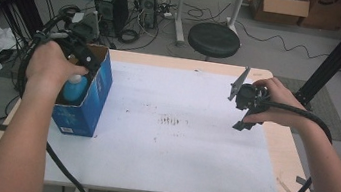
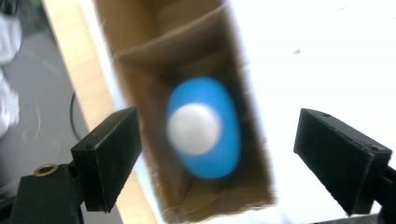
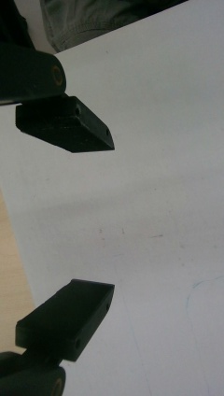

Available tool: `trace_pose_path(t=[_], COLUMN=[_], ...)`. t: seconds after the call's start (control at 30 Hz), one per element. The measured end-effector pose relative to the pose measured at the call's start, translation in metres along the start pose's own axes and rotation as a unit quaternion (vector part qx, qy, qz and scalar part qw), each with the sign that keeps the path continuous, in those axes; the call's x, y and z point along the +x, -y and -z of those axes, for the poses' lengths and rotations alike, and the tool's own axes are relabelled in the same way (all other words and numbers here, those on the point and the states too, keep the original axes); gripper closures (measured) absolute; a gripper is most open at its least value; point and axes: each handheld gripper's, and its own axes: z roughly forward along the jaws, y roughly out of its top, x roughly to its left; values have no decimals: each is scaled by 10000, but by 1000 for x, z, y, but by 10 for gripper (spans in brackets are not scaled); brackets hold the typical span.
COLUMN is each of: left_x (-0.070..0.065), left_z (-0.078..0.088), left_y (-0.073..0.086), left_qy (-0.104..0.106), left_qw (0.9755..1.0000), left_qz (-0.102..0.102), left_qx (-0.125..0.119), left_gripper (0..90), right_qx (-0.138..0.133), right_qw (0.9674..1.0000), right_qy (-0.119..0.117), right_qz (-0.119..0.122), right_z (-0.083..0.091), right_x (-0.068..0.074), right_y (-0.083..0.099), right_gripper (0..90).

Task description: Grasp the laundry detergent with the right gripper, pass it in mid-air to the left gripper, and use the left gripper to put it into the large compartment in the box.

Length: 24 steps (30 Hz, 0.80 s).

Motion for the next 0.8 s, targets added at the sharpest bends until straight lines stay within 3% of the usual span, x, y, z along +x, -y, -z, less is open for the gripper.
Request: trace_pose_path(t=[0.17,0.33,0.5,0.6,0.8], left_x=[-29,-66,-98,-118,-143], left_z=[14,11,0,-12,-29], left_y=[-11,-23,-33,-40,-50], left_qy=[181,422,662,767,821], left_qw=[9973,9899,9810,9755,9695], left_qz=[-646,-1268,-1710,-1979,-2268], left_qx=[-287,-464,-627,-573,-425], left_gripper=[143,126,120,116,100], right_qx=[-18,-20,-46,-58,6], right_qw=[10000,10000,9999,9999,9998], right_qy=[-35,-54,-107,-138,-158], right_qz=[33,38,63,71,81], right_z=[1,2,3,1,-1], right_x=[0,0,-1,-1,-2], right_y=[-6,-12,-16,-18,-20], right_gripper=[256,251,239,235,235])
